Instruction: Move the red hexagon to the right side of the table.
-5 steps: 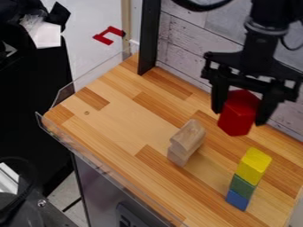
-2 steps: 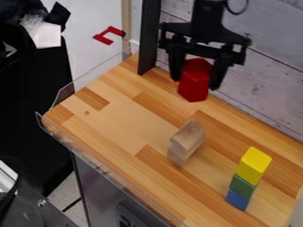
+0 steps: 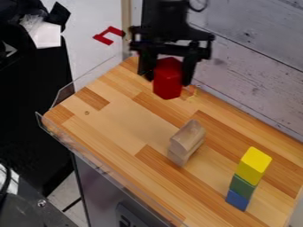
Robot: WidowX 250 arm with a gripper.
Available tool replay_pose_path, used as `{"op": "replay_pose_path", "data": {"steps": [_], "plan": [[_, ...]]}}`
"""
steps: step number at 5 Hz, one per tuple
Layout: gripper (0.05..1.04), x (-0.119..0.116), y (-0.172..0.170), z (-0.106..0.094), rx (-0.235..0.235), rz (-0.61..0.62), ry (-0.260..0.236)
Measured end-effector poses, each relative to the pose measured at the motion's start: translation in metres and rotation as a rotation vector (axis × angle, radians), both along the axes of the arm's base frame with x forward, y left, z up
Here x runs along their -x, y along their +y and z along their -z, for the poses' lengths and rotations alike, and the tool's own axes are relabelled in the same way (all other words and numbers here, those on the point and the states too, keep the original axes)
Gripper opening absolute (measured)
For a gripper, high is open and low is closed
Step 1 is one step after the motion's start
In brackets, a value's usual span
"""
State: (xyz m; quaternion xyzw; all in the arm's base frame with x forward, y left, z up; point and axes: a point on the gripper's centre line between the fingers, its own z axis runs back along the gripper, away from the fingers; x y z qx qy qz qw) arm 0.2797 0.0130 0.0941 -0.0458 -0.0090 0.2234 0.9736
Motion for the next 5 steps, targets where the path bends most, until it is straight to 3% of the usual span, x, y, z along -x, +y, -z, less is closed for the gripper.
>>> {"op": "replay_pose_path", "data": {"steps": [2,5], "plan": [[0.754,0.012,0.014,0.04,0.019,-0.081,0.041],[0.754,0.012,0.011,0.095,0.016,-0.11,0.105]]}}
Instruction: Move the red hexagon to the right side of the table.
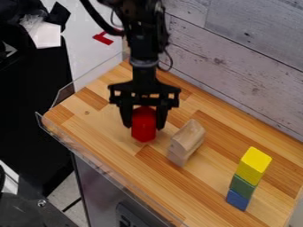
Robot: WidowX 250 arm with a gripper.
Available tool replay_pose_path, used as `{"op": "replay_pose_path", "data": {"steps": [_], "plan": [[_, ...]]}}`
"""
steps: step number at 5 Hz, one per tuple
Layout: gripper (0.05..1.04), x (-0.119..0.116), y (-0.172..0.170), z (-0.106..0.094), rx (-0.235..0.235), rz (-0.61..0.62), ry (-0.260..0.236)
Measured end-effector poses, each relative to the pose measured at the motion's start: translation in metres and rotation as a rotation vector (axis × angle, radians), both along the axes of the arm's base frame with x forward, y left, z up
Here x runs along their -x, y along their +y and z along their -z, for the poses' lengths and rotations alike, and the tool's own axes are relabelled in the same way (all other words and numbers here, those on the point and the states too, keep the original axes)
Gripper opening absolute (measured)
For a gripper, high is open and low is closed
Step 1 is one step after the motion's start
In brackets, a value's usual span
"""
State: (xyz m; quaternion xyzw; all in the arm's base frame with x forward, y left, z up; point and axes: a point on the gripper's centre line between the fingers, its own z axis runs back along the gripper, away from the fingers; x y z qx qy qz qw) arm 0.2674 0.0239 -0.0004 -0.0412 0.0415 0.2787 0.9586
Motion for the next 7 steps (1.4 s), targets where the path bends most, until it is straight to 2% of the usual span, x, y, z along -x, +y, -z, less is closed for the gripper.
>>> {"op": "replay_pose_path", "data": {"steps": [2,3,4,5,6,7], "plan": [[0.754,-0.006,0.002,0.011,0.024,0.009,0.018],[0.801,-0.007,0.002,0.011,0.029,0.002,0.011],[1.005,-0.008,0.002,0.008,0.028,-0.026,0.003],[1.001,-0.013,0.008,-0.031,-0.019,-0.069,-0.082],[1.001,-0.011,0.011,-0.067,-0.056,-0.08,-0.136],[1.001,-0.011,0.007,-0.105,-0.129,-0.032,-0.179]]}}
